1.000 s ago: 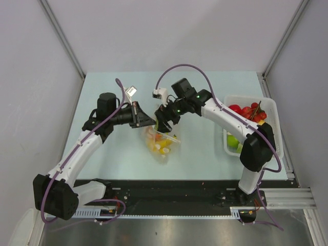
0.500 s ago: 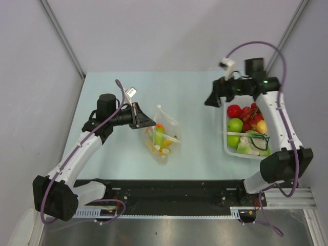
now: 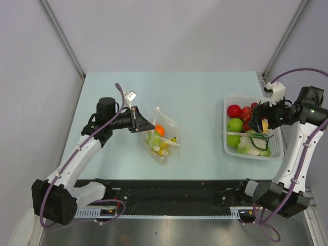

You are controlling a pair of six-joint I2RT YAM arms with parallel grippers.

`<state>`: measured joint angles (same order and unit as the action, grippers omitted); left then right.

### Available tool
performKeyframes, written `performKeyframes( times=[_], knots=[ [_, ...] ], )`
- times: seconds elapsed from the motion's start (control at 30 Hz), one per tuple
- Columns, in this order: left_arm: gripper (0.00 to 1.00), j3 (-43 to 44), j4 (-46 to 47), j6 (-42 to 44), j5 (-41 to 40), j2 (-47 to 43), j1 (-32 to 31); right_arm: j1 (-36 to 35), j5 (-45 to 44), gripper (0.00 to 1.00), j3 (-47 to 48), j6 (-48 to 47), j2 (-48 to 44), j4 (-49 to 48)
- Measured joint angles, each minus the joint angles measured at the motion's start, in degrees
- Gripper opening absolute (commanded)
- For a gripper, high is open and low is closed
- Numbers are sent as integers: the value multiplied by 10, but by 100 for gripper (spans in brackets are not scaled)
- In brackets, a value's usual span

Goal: Place the food in the zip-top bag and seal the zipper
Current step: Pick up the fake fruit from the bin.

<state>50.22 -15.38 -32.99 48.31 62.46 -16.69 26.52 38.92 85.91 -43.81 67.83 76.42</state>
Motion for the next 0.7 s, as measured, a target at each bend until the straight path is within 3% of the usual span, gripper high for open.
performKeyframes(
  times=[0.3,0.7],
  knots=[
    [0,-16,9,0,1,-8,0,-21,-96,86,-7,-27,65,4],
    [0,-18,10,0,1,-9,0,-76,-169,65,2,133,174,-94]
  ],
)
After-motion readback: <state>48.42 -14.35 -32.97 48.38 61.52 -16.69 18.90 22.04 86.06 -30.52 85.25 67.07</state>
